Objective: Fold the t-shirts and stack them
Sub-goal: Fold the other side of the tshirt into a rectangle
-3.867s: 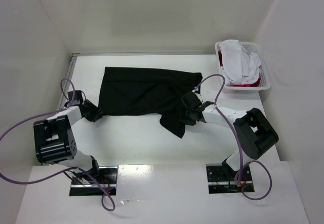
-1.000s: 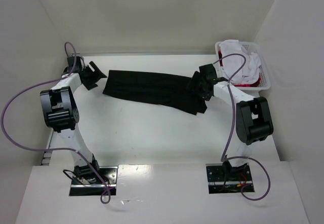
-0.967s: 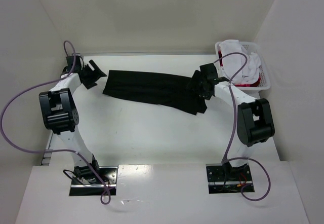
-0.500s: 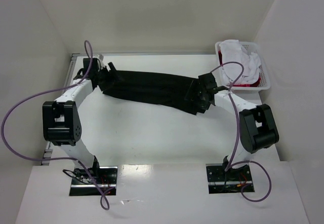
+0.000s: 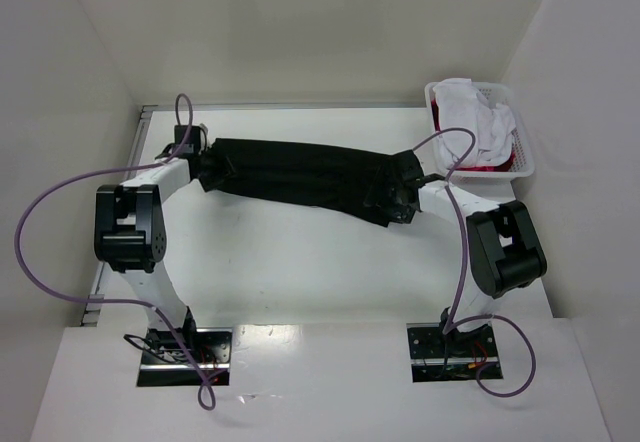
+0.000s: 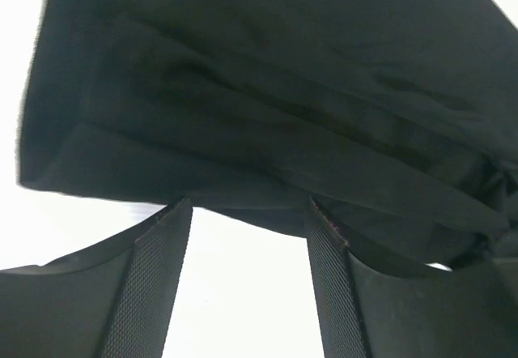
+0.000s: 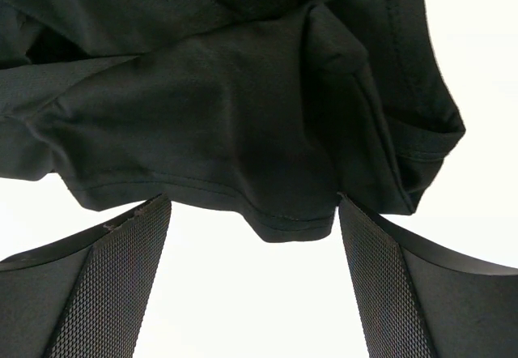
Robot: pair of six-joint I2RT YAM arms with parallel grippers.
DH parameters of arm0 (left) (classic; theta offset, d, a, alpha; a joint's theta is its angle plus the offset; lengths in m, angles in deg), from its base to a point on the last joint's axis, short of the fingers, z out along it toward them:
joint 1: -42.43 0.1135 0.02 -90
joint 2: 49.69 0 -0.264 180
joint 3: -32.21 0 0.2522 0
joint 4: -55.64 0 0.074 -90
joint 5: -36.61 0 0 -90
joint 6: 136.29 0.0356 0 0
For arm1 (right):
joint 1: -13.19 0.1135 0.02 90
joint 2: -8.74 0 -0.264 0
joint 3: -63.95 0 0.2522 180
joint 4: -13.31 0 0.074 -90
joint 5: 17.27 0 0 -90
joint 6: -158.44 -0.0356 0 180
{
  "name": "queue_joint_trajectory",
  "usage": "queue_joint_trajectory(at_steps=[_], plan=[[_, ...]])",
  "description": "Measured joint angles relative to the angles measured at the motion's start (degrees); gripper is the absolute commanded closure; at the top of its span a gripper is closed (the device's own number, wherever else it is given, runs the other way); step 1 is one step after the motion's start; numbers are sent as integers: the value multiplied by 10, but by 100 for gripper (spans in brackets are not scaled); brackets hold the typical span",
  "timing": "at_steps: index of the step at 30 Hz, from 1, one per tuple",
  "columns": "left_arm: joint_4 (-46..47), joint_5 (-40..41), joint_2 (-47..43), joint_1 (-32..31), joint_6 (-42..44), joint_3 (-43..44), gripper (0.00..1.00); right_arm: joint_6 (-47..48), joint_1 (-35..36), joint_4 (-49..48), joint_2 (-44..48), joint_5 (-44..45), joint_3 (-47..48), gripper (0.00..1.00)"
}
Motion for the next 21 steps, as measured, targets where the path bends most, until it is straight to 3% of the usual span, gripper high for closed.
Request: queue_joint_trajectory(at_steps=[11, 21], plan=[[0, 17, 39, 20, -15, -8, 40, -3, 0, 1, 0, 12, -17, 25], [0, 18, 39, 20, -16, -8, 40, -13, 0, -4, -11, 10, -23, 62]])
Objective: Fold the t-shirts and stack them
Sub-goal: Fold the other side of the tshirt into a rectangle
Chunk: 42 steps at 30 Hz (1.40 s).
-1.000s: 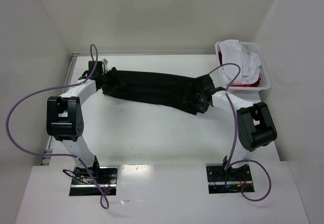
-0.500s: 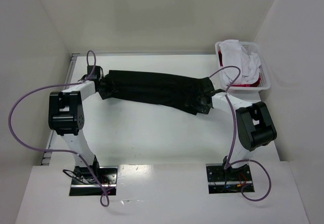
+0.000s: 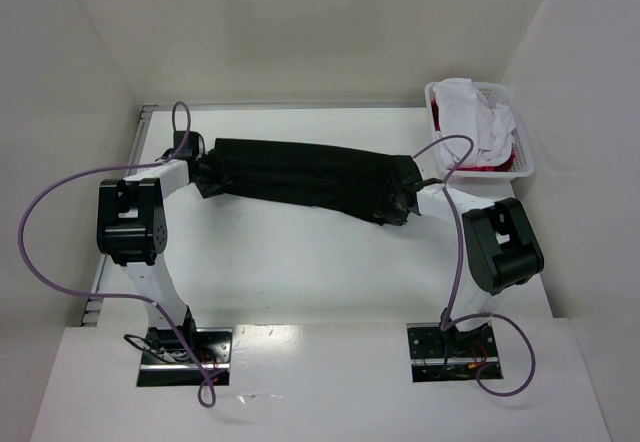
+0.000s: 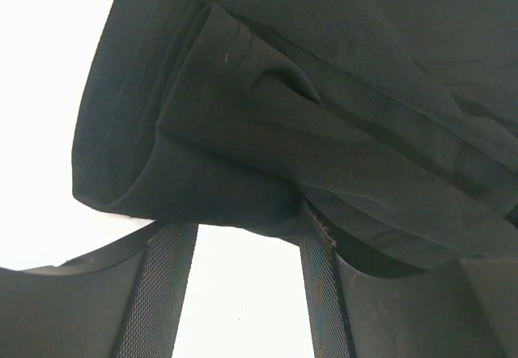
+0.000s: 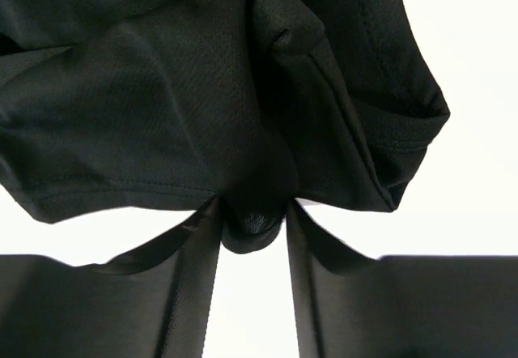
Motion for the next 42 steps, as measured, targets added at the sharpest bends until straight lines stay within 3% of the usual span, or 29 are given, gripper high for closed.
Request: queue_joint_trajectory(at_steps=[5, 7, 20, 33, 35, 39, 40, 42], plan=[[0, -1, 0, 2, 0, 0, 40, -3, 0, -2, -5, 0, -2, 89], [0, -1, 0, 3, 0, 0, 40, -4, 0, -1, -5, 0, -1, 93], [7, -22, 5, 9, -1, 2, 41, 2, 0, 26, -13, 6, 123, 87], [7, -33, 12, 10, -1, 9, 41, 18, -46, 33, -119, 16, 249, 87], [8, -34, 12, 10, -1, 9, 41, 20, -57, 33, -130, 17, 266, 83], [8, -35, 13, 10, 0, 9, 41, 25, -70, 31, -156, 16, 304, 44], [8, -35, 13, 10, 0, 9, 41, 26, -71, 29, -161, 14, 310, 24], [8, -35, 13, 10, 0, 9, 41, 30, -72, 27, -165, 9, 312, 13]])
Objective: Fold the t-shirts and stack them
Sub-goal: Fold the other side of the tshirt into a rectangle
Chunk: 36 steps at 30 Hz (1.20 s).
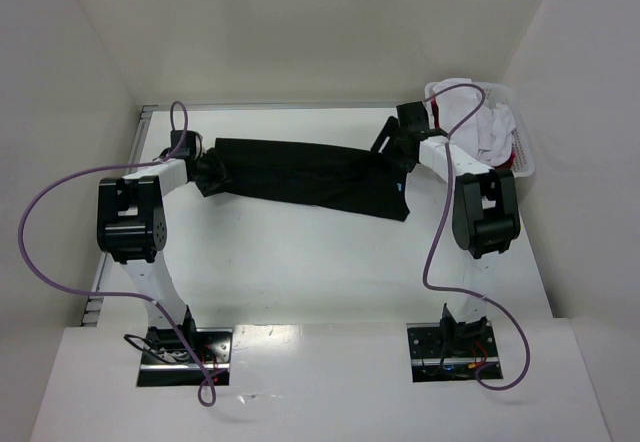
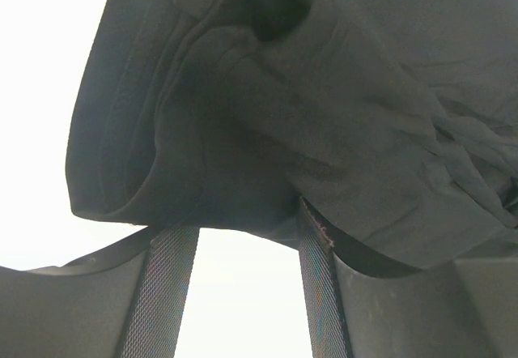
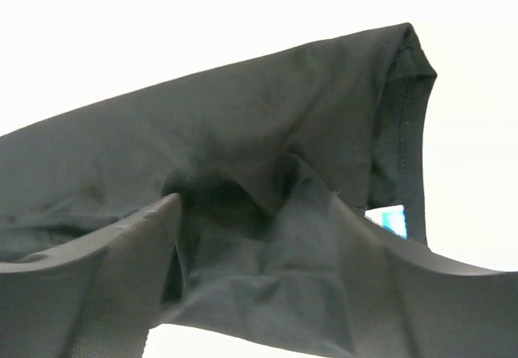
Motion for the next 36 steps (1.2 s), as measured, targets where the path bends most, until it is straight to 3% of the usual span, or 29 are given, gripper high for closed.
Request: queue_joint_trajectory(at_steps=[11, 14, 21, 22, 25, 27, 31, 36], plan=[[-3, 0, -3, 0, 3, 0, 41, 6, 0, -40, 58, -42, -59, 13], [-17, 0, -13, 0, 5, 0, 34, 7, 0, -49, 92, -51, -88, 18], [-43, -4, -70, 0, 21, 40, 24, 9, 30, -71, 105, -69, -130, 51], [-42, -5, -73, 0, 22, 54, 26, 9, 40, -73, 102, -70, -130, 59], [-32, -8, -74, 0, 23, 81, 40, 9, 66, -77, 79, -74, -116, 66], [-29, -10, -71, 0, 25, 86, 57, 9, 80, -78, 50, -76, -101, 66], [-26, -15, -42, 0, 34, 88, 76, 9, 90, -75, -1, -78, -74, 66], [-30, -17, -1, 0, 35, 86, 78, 9, 90, -67, -56, -73, -23, 66]])
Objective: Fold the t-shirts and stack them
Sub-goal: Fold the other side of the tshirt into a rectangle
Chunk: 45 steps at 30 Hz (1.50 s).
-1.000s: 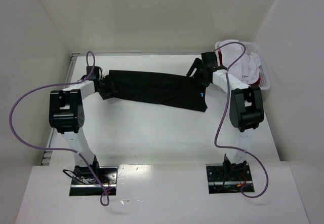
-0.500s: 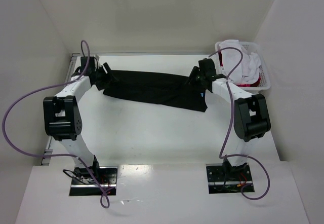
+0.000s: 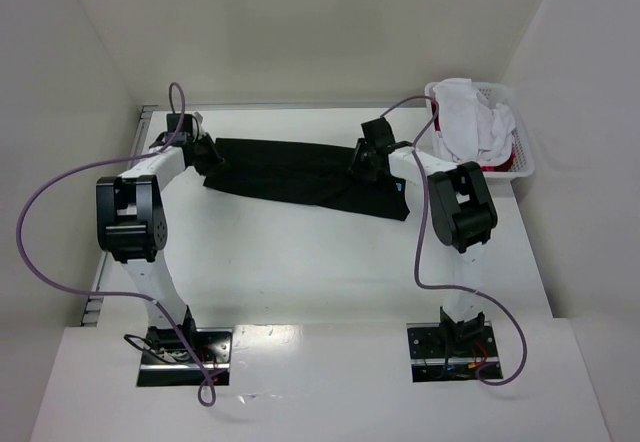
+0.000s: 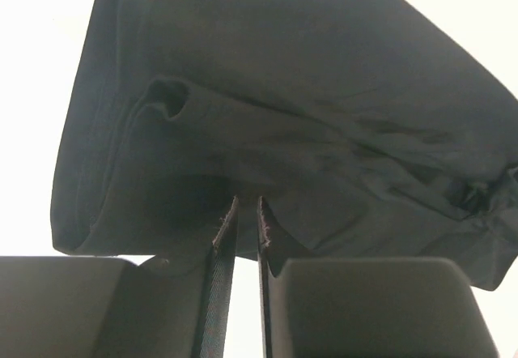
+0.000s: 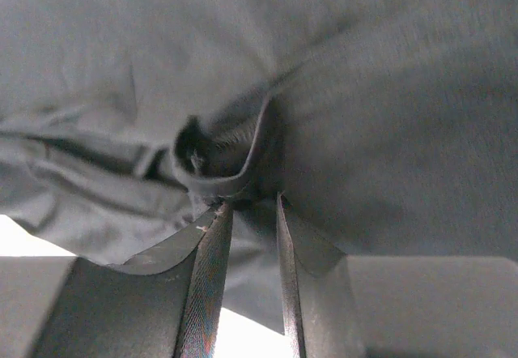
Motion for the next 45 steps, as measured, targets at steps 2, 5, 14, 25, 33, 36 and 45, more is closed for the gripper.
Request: queue_joint_trajectory(at_steps=[2, 5, 14, 25, 33, 36, 45], plan=[[-4, 2, 5, 0, 0, -3, 78, 0, 0, 5, -19, 4, 23, 66], [-9, 7, 7, 0, 2, -7, 78, 2, 0, 12, -46, 6, 57, 66], [-32, 15, 39, 0, 6, -7, 78, 1, 0, 28, -84, 8, 127, 66], [-44, 19, 49, 12, 13, -16, 95, 0, 0, 29, -118, 3, 156, 72], [-34, 2, 49, 26, 0, -27, 100, 2, 0, 32, -133, 3, 173, 75], [-28, -3, 43, 33, -5, -38, 100, 2, 0, 32, -138, 2, 178, 75], [-25, 4, 0, 80, -21, -95, 100, 4, 0, 32, -138, 2, 178, 75]])
